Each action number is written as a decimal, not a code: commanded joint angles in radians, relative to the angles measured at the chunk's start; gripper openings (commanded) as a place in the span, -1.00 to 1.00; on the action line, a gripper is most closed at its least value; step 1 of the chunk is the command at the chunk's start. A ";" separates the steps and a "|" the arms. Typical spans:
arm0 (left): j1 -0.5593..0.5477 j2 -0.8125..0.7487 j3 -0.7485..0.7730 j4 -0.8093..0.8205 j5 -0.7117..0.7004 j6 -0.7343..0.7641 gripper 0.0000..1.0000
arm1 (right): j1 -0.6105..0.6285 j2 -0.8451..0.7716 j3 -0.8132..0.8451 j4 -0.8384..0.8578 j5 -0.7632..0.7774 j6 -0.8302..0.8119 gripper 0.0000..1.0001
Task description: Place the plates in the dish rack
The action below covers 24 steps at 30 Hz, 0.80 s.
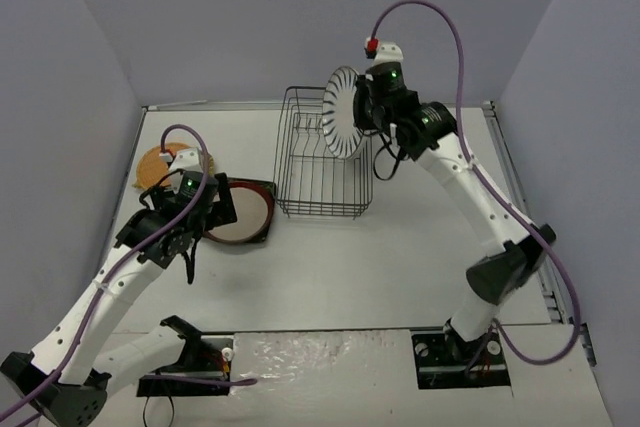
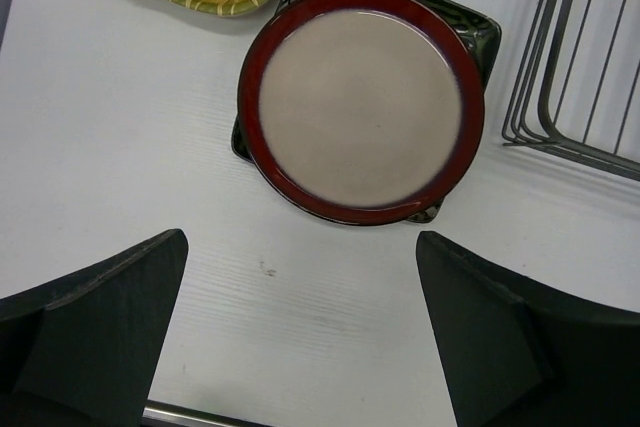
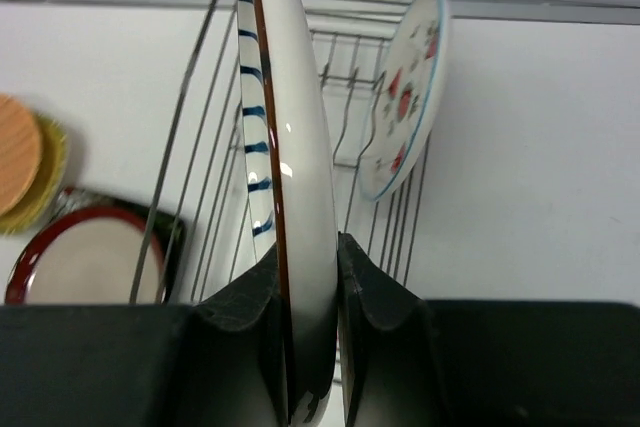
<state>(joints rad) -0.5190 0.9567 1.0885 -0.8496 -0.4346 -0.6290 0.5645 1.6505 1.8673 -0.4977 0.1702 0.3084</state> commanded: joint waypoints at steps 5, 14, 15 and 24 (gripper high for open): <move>0.039 0.011 -0.041 0.110 0.003 0.169 0.94 | -0.003 0.331 0.392 0.136 0.417 -0.072 -1.00; 0.063 -0.037 -0.133 0.156 -0.015 0.206 0.94 | -0.019 0.498 0.482 0.162 0.490 -0.058 -1.00; 0.064 -0.041 -0.145 0.164 -0.014 0.204 0.94 | -0.022 0.506 0.479 0.163 0.488 -0.051 -1.00; 0.071 -0.017 -0.173 0.190 -0.030 0.201 0.94 | -0.044 0.595 0.434 0.188 0.456 0.007 -1.00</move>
<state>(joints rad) -0.4611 0.9247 0.8719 -0.7220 -0.4247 -0.4473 0.5408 2.2576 2.2597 -0.4650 0.5583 0.2651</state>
